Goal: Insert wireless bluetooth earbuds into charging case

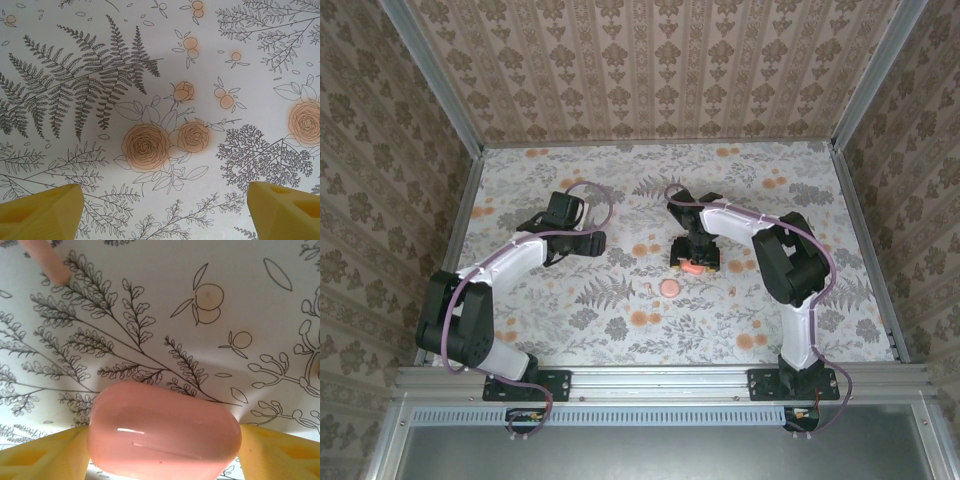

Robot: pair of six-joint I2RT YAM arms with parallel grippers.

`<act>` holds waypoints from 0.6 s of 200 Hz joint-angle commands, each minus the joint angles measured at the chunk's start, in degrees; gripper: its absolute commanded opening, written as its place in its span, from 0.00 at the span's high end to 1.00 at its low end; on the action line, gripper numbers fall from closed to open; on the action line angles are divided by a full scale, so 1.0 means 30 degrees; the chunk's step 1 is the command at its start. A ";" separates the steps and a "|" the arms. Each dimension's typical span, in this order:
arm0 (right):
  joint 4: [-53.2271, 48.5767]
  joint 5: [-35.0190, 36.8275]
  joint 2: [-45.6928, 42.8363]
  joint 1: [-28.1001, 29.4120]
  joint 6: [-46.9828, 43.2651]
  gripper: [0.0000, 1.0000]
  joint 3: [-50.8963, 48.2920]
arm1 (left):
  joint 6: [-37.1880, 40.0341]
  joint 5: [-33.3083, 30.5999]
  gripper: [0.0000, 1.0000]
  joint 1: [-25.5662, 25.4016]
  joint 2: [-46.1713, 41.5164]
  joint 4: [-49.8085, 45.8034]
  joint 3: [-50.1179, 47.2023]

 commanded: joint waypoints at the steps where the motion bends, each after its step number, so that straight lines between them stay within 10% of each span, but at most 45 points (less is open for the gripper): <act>1: -0.0810 0.0537 0.0540 0.0090 -0.0077 0.25 0.0695 | -0.0378 0.0398 0.14 0.0180 -0.0204 0.0221 -0.0166; 79: -0.0459 0.0453 0.0646 0.0058 -0.0166 0.44 0.0725 | -0.0422 0.0990 0.14 0.0287 0.0253 0.0181 0.0201; 120: 0.2862 0.0129 -0.2418 0.0089 0.0217 0.50 -0.1089 | 0.0816 0.5973 0.21 0.0359 -0.0433 0.3172 -0.0628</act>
